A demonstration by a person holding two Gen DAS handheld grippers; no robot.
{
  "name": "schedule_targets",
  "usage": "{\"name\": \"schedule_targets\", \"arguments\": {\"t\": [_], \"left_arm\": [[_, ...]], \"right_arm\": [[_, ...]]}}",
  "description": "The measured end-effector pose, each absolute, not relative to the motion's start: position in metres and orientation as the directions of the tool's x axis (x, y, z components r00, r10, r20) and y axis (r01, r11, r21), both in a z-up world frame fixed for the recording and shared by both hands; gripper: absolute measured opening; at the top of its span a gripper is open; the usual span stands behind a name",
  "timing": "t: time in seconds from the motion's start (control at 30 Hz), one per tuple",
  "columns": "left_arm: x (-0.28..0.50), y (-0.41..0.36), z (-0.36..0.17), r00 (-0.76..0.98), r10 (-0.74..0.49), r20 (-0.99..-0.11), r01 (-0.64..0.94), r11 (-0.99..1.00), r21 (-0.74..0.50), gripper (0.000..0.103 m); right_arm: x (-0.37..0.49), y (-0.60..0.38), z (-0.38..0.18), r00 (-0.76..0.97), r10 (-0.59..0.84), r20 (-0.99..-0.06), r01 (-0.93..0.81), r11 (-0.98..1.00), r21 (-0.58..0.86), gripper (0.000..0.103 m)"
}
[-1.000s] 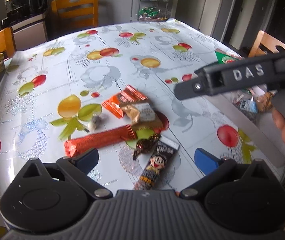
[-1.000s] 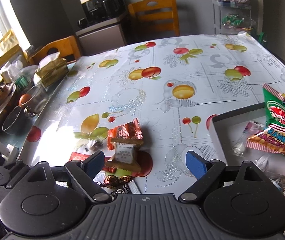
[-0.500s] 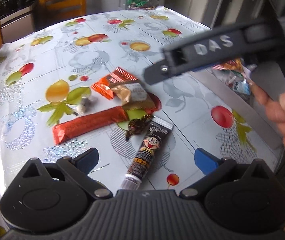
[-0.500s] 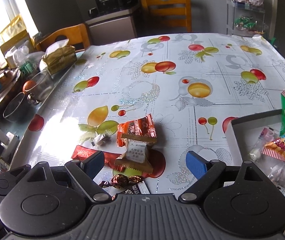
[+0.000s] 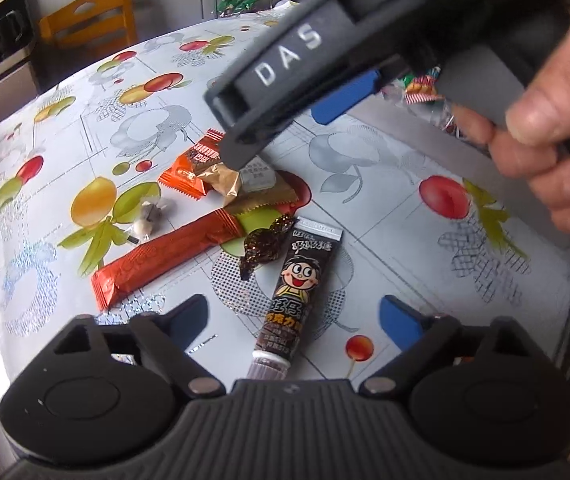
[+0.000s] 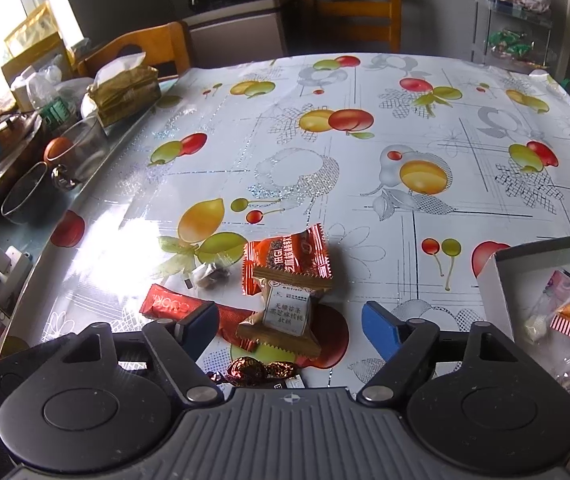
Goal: Organize snacks
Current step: 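Grasp the cartoon chocolate tube with the left tool while the right tool grasps the cake packet, then carry the chocolate tube and cake packet over the white box with both tools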
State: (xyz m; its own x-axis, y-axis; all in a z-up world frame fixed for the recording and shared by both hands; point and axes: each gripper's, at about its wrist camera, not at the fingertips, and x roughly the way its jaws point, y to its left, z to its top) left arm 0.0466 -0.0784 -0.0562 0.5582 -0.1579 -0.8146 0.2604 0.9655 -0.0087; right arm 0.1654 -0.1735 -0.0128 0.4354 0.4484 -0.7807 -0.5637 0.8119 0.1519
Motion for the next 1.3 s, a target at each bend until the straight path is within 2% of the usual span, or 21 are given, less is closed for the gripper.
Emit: {"name": "schedule_targets", "arguments": {"t": [0.3, 0.4, 0.47, 0.5, 0.93, 1.13, 1.3], "left_arm": [[0.055, -0.077, -0.07, 0.533, -0.14, -0.834, 0.245, 0.97, -0.007, 0.07], [0.056, -0.074, -0.068, 0.546, -0.137, -0.827, 0.234, 0.972, -0.007, 0.05], [0.055, -0.071, -0.067, 0.553, -0.131, -0.823, 0.217, 0.976, -0.01, 0.032], [0.055, -0.07, -0.066, 0.558, -0.123, -0.821, 0.209, 0.978, -0.005, 0.029], [0.046, -0.049, -0.064, 0.566, -0.076, -0.821, 0.12, 0.993, -0.009, 0.023], [0.041, -0.043, -0.063, 0.566, -0.063, -0.822, 0.092, 0.996, -0.012, 0.023], [0.039, -0.04, -0.064, 0.567, -0.051, -0.822, 0.073, 0.997, -0.012, 0.023]], "right_arm": [[0.172, -0.172, -0.014, 0.434, 0.439, -0.787, -0.56, 0.816, 0.146, 0.077], [0.173, -0.171, -0.016, 0.43, 0.437, -0.79, -0.559, 0.816, 0.147, 0.078], [0.173, -0.17, -0.016, 0.427, 0.435, -0.793, -0.56, 0.816, 0.146, 0.078], [0.174, -0.17, -0.017, 0.427, 0.434, -0.794, -0.559, 0.816, 0.145, 0.078], [0.178, -0.158, -0.03, 0.415, 0.415, -0.809, -0.576, 0.808, 0.119, 0.077], [0.185, -0.148, -0.044, 0.393, 0.399, -0.828, -0.581, 0.806, 0.112, 0.061], [0.192, -0.144, -0.054, 0.383, 0.383, -0.841, -0.58, 0.808, 0.103, 0.055]]}}
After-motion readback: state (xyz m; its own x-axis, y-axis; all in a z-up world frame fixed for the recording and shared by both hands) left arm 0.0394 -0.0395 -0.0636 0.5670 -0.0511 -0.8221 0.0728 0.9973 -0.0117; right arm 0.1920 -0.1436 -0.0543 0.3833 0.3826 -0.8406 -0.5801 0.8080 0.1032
